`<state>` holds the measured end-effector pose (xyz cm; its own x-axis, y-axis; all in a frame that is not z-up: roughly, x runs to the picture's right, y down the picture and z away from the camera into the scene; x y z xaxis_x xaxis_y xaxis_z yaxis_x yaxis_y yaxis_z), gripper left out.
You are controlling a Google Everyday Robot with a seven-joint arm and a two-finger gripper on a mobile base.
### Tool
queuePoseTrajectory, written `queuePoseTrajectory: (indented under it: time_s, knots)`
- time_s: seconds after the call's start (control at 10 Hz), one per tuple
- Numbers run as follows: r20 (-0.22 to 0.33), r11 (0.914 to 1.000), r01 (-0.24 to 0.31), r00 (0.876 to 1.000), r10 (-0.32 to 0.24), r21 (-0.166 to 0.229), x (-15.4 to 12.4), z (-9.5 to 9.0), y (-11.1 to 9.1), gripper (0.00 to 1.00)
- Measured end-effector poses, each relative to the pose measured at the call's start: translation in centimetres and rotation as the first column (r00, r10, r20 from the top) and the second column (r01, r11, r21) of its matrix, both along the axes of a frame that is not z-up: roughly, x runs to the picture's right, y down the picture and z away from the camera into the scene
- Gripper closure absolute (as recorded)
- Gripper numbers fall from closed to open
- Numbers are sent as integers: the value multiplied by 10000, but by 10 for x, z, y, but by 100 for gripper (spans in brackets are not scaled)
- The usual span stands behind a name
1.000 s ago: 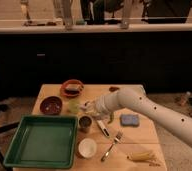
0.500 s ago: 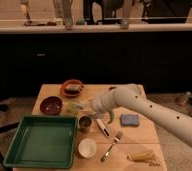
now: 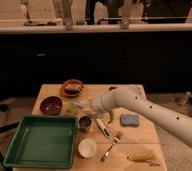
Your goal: Place towel in plastic cup
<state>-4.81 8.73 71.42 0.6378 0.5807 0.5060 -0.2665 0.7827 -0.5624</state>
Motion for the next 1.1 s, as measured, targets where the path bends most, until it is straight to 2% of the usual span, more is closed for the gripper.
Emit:
queuePoseTrajectory:
  time_s: [0.3,1.1]
  knots:
    - [65,9987,-484,9988,483,168,-9,7,-11,100]
    - [371,9995,-285,9989,279,152,-64,34,-26,100]
